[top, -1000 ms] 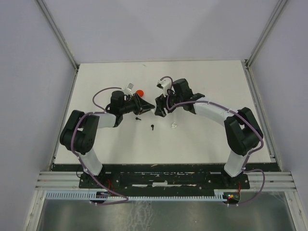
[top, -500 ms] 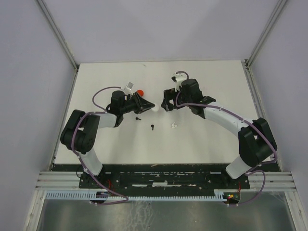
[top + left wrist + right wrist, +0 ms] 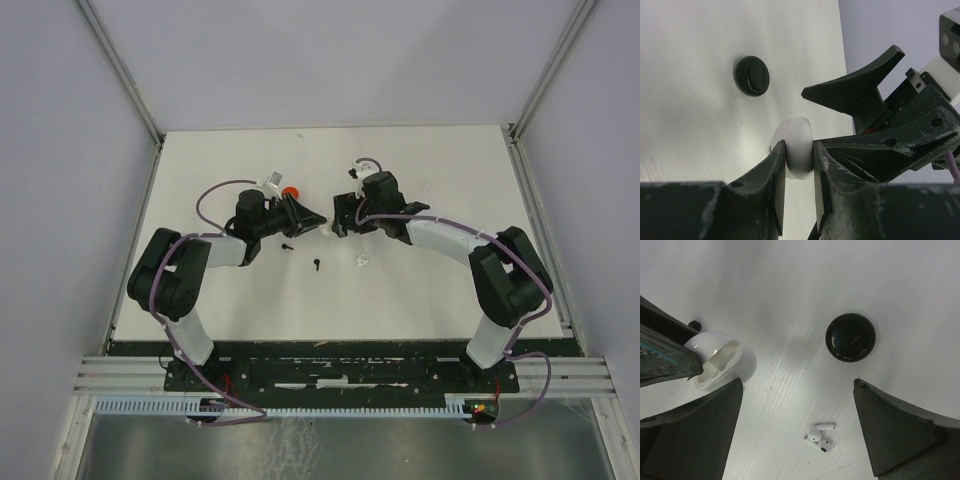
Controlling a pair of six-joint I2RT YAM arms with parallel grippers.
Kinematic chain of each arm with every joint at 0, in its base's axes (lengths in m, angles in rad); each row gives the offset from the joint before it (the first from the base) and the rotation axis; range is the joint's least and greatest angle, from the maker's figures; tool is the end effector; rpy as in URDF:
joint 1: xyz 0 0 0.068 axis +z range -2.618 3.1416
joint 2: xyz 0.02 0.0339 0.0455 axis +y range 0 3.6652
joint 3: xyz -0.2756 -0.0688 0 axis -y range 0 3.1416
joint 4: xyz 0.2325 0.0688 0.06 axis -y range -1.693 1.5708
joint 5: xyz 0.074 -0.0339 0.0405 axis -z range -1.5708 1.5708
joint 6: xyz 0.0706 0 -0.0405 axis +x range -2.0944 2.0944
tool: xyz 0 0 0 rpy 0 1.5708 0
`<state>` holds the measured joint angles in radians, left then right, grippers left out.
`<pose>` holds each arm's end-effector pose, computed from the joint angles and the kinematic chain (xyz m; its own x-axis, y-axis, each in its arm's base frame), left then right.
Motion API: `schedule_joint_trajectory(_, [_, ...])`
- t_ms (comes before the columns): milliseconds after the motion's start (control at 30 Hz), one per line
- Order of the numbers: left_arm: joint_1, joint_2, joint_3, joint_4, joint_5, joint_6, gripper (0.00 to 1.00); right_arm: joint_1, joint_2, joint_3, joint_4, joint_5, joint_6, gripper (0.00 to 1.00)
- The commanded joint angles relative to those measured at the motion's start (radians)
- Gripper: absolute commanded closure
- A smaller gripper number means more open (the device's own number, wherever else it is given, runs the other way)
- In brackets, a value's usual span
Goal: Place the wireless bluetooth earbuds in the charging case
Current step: Open the charging case.
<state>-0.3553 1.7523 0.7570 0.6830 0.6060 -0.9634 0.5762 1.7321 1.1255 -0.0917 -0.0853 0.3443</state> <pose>0.3350 -0.1672 0.1816 -0.8165 -0.4169 -0.3994 0.2167 0.4200 -0.8813 0.3322 0.2230 0.2095 -0.7092 -0.0597 -0.7025 -0.3805 0.8712 0.3101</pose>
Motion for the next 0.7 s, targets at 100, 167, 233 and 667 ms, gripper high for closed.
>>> schedule_joint_trajectory(100, [-0.011, -0.029, 0.023, 0.091, 0.022, -0.013, 0.97, 0.005, 0.038, 0.066, 0.079, 0.031, 0.016, 0.0])
schedule_joint_trajectory(167, [-0.011, -0.024, 0.022, 0.105, 0.025, -0.024, 0.97, 0.005, 0.043, 0.069, 0.09, 0.033, 0.021, 0.01])
schedule_joint_trajectory(233, [-0.011, -0.021, 0.022, 0.118, 0.029, -0.036, 0.97, 0.005, 0.052, 0.08, 0.094, 0.03, 0.023, 0.0])
schedule_joint_trajectory(667, [-0.011, -0.008, 0.018, 0.174, 0.027, -0.087, 0.89, 0.006, 0.093, 0.145, 0.138, 0.005, 0.048, 0.0])
